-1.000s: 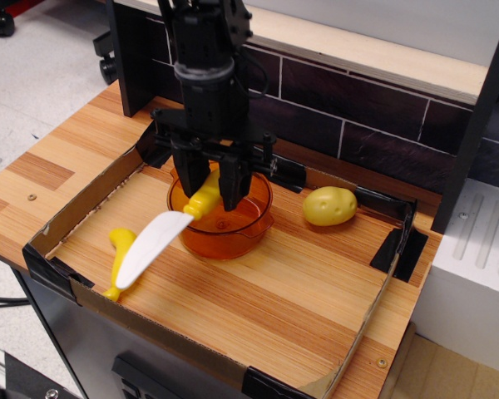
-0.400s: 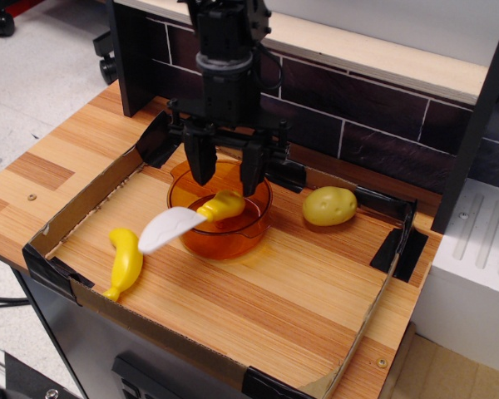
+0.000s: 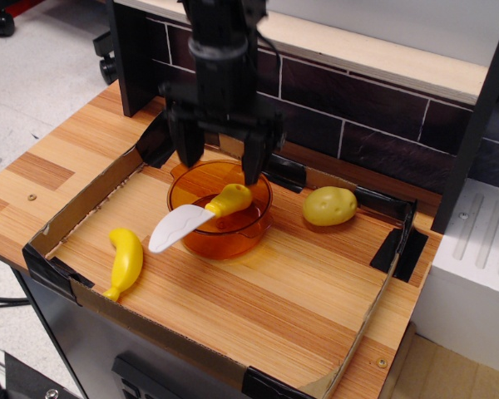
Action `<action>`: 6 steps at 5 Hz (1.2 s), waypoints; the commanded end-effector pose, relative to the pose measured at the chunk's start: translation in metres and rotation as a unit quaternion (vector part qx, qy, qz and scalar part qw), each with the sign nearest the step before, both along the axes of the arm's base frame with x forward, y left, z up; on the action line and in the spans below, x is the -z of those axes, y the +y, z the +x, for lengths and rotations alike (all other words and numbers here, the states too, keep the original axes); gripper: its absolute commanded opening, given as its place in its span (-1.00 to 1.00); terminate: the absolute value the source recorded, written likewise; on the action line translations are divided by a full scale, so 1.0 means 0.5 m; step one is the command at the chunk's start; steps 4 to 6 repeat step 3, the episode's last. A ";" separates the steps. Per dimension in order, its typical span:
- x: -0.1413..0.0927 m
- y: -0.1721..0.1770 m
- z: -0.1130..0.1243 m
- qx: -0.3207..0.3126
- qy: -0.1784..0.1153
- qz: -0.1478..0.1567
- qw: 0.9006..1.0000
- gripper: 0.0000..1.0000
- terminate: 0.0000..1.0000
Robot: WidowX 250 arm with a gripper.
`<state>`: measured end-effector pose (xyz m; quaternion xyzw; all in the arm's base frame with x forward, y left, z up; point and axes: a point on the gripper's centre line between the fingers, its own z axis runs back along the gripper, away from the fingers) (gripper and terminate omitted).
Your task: Put knife in pot
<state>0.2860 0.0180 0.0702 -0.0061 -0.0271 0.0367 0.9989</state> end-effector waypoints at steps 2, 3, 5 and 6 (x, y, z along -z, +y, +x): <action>-0.143 0.017 -0.006 -0.009 -0.113 -0.016 0.993 1.00 -1.00; -0.143 0.017 -0.006 -0.009 -0.113 -0.016 0.993 1.00 1.00; -0.143 0.017 -0.006 -0.009 -0.113 -0.016 0.993 1.00 1.00; -0.143 0.017 -0.006 -0.009 -0.113 -0.016 0.993 1.00 1.00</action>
